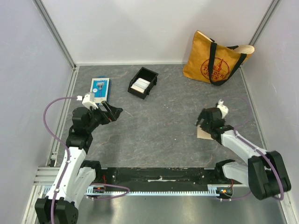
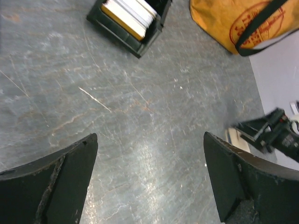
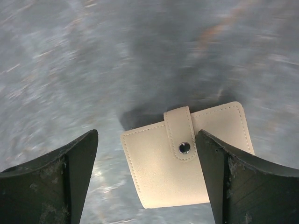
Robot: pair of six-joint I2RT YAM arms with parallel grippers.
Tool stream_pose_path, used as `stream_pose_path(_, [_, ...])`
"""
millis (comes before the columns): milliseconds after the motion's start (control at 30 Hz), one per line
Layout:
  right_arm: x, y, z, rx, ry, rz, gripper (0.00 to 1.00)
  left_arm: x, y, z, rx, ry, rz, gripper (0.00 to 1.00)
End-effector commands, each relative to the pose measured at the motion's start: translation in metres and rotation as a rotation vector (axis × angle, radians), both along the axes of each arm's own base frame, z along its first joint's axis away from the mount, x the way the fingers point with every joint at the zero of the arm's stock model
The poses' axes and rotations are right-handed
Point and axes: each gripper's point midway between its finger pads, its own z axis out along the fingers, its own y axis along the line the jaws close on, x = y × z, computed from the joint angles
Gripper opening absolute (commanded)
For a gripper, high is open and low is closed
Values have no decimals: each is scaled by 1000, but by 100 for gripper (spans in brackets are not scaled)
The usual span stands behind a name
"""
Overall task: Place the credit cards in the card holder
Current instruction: Move the card holder to the center of the board, then open the card holder at the center of the board.
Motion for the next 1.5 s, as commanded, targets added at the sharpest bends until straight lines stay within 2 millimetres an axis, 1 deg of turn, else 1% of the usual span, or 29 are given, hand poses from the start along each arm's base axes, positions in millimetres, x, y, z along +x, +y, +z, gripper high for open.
stream_pose_path(0, [-16, 83, -25, 146, 113, 334, 92, -12, -22, 2, -64, -19, -128, 99])
stream_pose_path(67, [-15, 109, -28, 131, 135, 406, 92, -14, -25, -1, -80, -9, -148, 99])
stream_pose_path(133, [-19, 139, -32, 142, 156, 499, 89, -17, -29, -3, -88, -5, -171, 99])
stream_pose_path(167, [-26, 155, -35, 130, 168, 556, 88, -18, -31, -6, -86, 0, -178, 99])
stream_pose_path(233, [-32, 182, -35, 127, 165, 646, 88, -21, -36, -10, -82, 12, -194, 99])
stream_pose_path(300, [-41, 204, -32, 137, 158, 718, 89, -22, -42, -14, -63, 20, -213, 99])
stream_pose_path(333, [-44, 212, -28, 138, 146, 743, 88, -23, -45, -18, -55, 30, -218, 98])
stream_pose_path(400, [-44, 218, -12, 159, 85, 754, 89, -24, -52, -25, -38, 52, -241, 97])
stream_pose_path(467, [-42, 217, 9, 184, 11, 748, 90, -26, -62, -33, -18, 72, -269, 95])
stream_pose_path(500, [-40, 213, 17, 178, -24, 737, 91, -27, -67, -35, -9, 76, -282, 95])
stream_pose_path(533, [-38, 207, 26, 166, -56, 714, 91, -28, -74, -38, -1, 83, -301, 95])
stream_pose_path(600, [-36, 187, 33, 124, -79, 637, 93, -31, -90, -40, 13, 87, -346, 95])
stream_pose_path(633, [-37, 175, 33, 99, -72, 585, 93, -34, -100, -44, 23, 97, -380, 95])
stream_pose_path(667, [-40, 164, 31, 86, -54, 532, 93, -33, -109, -42, 27, 82, -406, 95])
stream_pose_path(733, [-53, 149, 22, 111, -7, 443, 91, -37, -131, -47, 42, 89, -486, 95])
stream_pose_path(833, [-77, 145, 13, 266, 6, 365, 88, -36, -159, -50, 37, 80, -582, 95])
stream_pose_path(867, [-83, 143, 14, 313, 1, 327, 85, -34, -167, -50, 36, 71, -604, 94])
stream_pose_path(900, [-88, 139, 12, 345, 0, 302, 83, -31, -175, -56, 45, 82, -629, 94])
stream_pose_path(933, [-92, 139, 15, 389, -13, 280, 81, -28, -183, -56, 49, 73, -651, 94])
stream_pose_path(967, [-96, 136, 14, 419, -15, 255, 80, -26, -191, -56, 46, 62, -678, 94])
stream_pose_path(1033, [-100, 138, 16, 493, -42, 247, 77, -19, -205, -55, 45, 39, -717, 94])
stream_pose_path(1100, [-101, 138, 16, 523, -57, 237, 76, -13, -219, -60, 42, 41, -759, 94])
stream_pose_path(1167, [-100, 140, 14, 530, -56, 234, 75, -9, -232, -67, 33, 49, -806, 91])
stream_pose_path(1233, [-100, 148, 12, 551, -39, 246, 75, -9, -242, -76, 27, 64, -844, 87])
stream_pose_path(1267, [-102, 150, 3, 546, -5, 247, 75, -8, -247, -80, 19, 76, -860, 86])
stream_pose_path(1300, [-100, 157, 2, 564, 1, 255, 74, -10, -251, -85, 12, 91, -877, 81])
stream_pose_path(1367, [-95, 166, -1, 587, 6, 260, 65, -18, -256, -95, -2, 128, -908, 74])
stream_pose_path(1467, [-87, 177, -2, 576, 11, 277, 66, -29, -257, -114, -19, 181, -916, 67])
